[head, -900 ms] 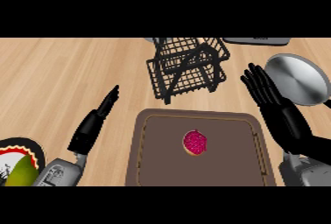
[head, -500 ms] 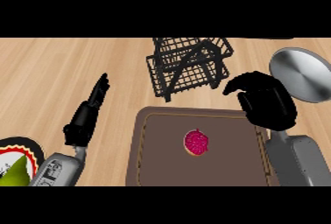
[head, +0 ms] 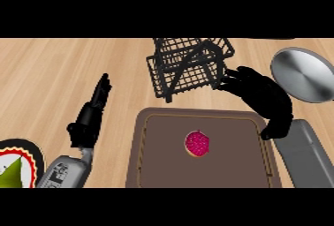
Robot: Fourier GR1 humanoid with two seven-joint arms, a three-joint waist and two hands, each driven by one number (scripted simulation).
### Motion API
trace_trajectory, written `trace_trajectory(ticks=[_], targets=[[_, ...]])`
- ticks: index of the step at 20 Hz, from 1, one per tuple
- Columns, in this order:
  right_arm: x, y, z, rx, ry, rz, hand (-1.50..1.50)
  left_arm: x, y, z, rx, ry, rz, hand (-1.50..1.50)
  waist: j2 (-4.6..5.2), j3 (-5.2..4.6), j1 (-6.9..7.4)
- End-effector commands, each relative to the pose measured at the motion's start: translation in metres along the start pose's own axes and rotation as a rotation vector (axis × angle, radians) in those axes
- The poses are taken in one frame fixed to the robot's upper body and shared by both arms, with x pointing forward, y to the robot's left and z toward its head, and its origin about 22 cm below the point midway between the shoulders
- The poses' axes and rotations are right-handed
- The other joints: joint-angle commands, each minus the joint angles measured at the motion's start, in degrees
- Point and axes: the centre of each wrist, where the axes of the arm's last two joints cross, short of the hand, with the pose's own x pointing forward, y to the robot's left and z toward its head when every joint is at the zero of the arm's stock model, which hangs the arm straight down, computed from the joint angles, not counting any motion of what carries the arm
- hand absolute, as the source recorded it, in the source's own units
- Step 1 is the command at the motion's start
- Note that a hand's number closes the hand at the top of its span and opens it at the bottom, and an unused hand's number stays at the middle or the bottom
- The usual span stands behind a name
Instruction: Pick the cupcake from the tray and place it in the tiered basket
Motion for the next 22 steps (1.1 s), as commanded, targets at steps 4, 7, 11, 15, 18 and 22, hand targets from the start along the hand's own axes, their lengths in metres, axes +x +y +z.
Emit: trace_trajectory(ticks=[4, 7, 11, 15, 18, 22], targets=[[0.120, -0.014, 0.013, 0.247, 0.133, 0.391, -1.50, 0.005, -0.004, 0.003, 0.034, 0.015, 0.008, 0.00, -0.56, -0.09, -1.73], [0.163, 0.020, -0.015, 0.386, 0.248, 0.644, -1.50, -0.001, 0.010, 0.003, 0.045, 0.026, -0.011, 0.00, -0.95, -0.18, -1.97], [0.215, 0.072, -0.038, 0.473, 0.296, 0.968, -1.50, 0.004, -0.002, 0.002, 0.054, 0.038, 0.004, 0.00, -1.10, -0.08, -2.31], [0.211, 0.117, -0.059, 0.540, 0.345, 1.198, -1.50, 0.009, -0.001, 0.001, 0.049, 0.022, -0.011, 0.00, -0.83, -0.09, -2.12], [0.191, 0.137, -0.068, 0.562, 0.401, 1.301, -1.50, 0.012, 0.005, -0.002, 0.055, 0.029, -0.005, 0.00, -0.74, -0.18, -2.18], [0.161, 0.150, -0.068, 0.612, 0.446, 1.340, -1.50, 0.013, -0.008, 0.002, 0.058, 0.027, 0.002, 0.00, -0.80, -0.22, -2.80]])
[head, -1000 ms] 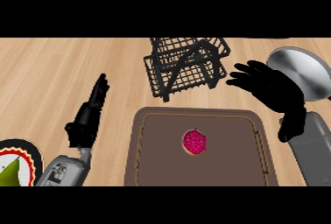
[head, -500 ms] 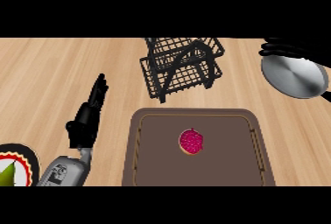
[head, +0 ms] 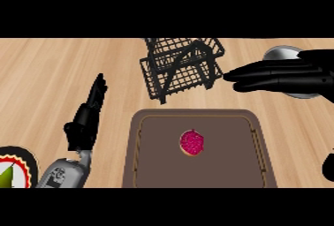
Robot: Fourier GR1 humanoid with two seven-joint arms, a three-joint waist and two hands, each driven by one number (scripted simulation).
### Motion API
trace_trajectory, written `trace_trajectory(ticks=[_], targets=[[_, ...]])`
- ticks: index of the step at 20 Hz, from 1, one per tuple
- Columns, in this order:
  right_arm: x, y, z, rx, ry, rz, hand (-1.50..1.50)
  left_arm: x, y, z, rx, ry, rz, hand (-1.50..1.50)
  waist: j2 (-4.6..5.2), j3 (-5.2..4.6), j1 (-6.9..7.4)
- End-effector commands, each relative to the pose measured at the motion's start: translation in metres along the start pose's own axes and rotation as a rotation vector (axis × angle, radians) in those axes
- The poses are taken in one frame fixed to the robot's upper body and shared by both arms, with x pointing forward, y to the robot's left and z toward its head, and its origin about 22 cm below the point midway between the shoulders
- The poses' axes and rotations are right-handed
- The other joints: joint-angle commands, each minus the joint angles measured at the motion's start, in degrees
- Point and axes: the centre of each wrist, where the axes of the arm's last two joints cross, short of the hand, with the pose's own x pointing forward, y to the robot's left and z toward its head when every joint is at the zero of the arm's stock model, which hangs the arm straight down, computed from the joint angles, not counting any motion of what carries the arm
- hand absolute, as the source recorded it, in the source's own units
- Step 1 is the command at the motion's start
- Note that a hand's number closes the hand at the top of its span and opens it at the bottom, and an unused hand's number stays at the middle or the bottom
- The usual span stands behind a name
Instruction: Pick the cupcake from the tray and place it in the tiered basket
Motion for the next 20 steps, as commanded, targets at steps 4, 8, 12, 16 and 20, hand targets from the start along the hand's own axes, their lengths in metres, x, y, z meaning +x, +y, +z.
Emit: trace_trajectory(ticks=[4, 8, 12, 16, 20], targets=[[0.013, 0.032, -0.023, 0.101, 0.034, 0.094, -1.50, -0.001, 0.021, 0.003, 0.002, 0.003, -0.017, 0.00, -0.05, -0.07, -0.52], [0.017, 0.009, -0.032, 0.120, 0.053, 0.147, -1.50, 0.009, -0.002, 0.011, 0.003, -0.006, 0.007, 0.00, -0.04, -0.08, -0.19], [0.014, 0.048, -0.045, 0.194, 0.120, 0.161, -1.50, 0.003, 0.003, 0.005, -0.013, 0.013, 0.015, 0.00, -0.01, -0.08, -0.56], [0.013, 0.049, -0.033, 0.234, 0.176, 0.187, -1.50, -0.007, -0.007, 0.009, 0.002, 0.004, -0.008, 0.00, 0.06, -0.07, -0.65], [0.008, 0.057, -0.041, 0.227, 0.200, 0.214, -1.50, -0.007, -0.002, 0.012, 0.006, -0.004, -0.009, 0.00, 0.11, -0.05, -0.40]])
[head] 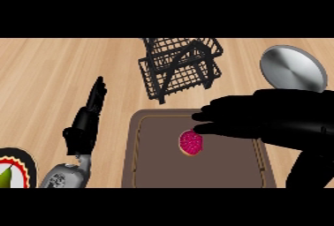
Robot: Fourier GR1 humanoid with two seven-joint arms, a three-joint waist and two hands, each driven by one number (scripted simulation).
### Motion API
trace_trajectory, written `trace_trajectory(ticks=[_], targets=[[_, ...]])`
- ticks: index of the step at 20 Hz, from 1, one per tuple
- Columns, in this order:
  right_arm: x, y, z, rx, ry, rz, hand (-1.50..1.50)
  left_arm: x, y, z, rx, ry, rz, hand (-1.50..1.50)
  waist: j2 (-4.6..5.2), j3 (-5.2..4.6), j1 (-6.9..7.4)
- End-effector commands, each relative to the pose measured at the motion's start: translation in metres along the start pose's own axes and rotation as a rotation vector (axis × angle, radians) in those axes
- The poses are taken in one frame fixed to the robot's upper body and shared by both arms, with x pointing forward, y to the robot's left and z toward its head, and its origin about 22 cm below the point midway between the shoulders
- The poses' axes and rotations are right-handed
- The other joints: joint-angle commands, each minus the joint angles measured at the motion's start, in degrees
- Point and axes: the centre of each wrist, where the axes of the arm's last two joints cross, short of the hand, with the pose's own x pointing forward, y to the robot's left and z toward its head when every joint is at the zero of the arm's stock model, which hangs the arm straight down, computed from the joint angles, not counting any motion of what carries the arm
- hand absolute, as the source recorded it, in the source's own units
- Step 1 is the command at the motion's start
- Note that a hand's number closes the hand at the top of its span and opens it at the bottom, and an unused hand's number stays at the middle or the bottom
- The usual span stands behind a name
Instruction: Pick the cupcake from the tray and place it in the tiered basket
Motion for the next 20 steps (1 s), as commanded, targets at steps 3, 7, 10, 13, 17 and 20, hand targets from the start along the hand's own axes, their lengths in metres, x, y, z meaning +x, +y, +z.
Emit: trace_trajectory(ticks=[3, 7, 10, 13, 17, 20], targets=[[-0.002, 0.000, 0.006, 0.052, 0.062, 0.080, -1.50, -0.004, 0.002, -0.009, 0.016, 0.008, 0.007, 0.00, 0.12, 0.02, -0.04], [-0.002, 0.010, -0.001, 0.052, 0.076, 0.126, -1.50, -0.002, -0.024, 0.011, -0.003, 0.001, -0.006, 0.00, 0.14, 0.06, 0.36], [-0.006, 0.016, -0.008, 0.051, 0.084, 0.138, -1.50, 0.004, 0.009, 0.006, 0.004, -0.017, 0.001, 0.00, 0.09, 0.04, 0.42], [-0.008, 0.008, -0.023, 0.070, 0.044, 0.166, -1.50, 0.009, 0.011, -0.010, 0.000, -0.006, -0.011, 0.00, 0.17, 0.03, 0.52], [-0.003, 0.031, -0.013, 0.043, -0.007, 0.270, -1.50, 0.005, -0.010, -0.010, 0.003, -0.008, 0.002, 0.00, 0.17, 0.06, 0.13], [-0.015, 0.024, -0.015, 0.023, 0.004, 0.280, -1.50, -0.007, 0.007, -0.001, 0.000, 0.003, 0.012, 0.00, 0.11, 0.02, 0.26]])
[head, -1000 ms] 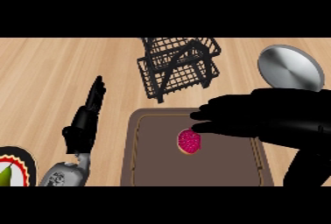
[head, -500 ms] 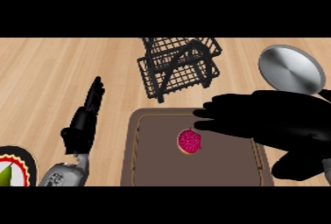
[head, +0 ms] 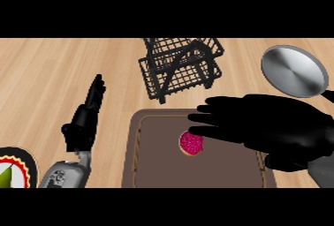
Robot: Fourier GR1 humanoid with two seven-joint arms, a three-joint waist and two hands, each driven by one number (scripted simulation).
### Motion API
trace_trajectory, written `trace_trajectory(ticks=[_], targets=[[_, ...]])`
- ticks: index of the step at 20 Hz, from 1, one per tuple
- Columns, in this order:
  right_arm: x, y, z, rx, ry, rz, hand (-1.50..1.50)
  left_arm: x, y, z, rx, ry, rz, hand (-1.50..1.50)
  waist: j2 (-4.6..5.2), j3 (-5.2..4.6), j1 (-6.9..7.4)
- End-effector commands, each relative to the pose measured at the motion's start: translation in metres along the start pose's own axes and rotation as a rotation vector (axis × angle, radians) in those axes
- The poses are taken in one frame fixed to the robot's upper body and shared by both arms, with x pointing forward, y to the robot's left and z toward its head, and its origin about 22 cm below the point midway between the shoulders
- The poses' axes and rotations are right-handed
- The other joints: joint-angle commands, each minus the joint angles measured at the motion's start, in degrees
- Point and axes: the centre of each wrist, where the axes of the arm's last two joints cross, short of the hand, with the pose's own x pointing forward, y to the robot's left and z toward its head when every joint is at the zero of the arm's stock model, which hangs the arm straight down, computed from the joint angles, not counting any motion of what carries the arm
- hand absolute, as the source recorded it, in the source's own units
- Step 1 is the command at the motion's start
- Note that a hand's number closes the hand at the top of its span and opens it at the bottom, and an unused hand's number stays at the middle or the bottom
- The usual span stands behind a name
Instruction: Pick the cupcake from the tray and place it in the tiered basket
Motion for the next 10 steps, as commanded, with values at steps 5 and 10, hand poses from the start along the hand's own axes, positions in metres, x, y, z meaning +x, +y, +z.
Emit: trace_trajectory(ticks=[5, 10], targets=[[-0.023, 0.032, -0.021, -0.026, 0.028, 0.025, -1.50, 0.017, -0.002, 0.008, -0.007, 0.003, 0.021, 0.00, -0.11, -0.01, 0.15], [-0.027, 0.041, -0.023, -0.009, 0.058, -0.008, -1.50, 0.016, 0.009, 0.011, -0.002, 0.004, 0.003, 0.00, -0.16, -0.02, -0.16]])
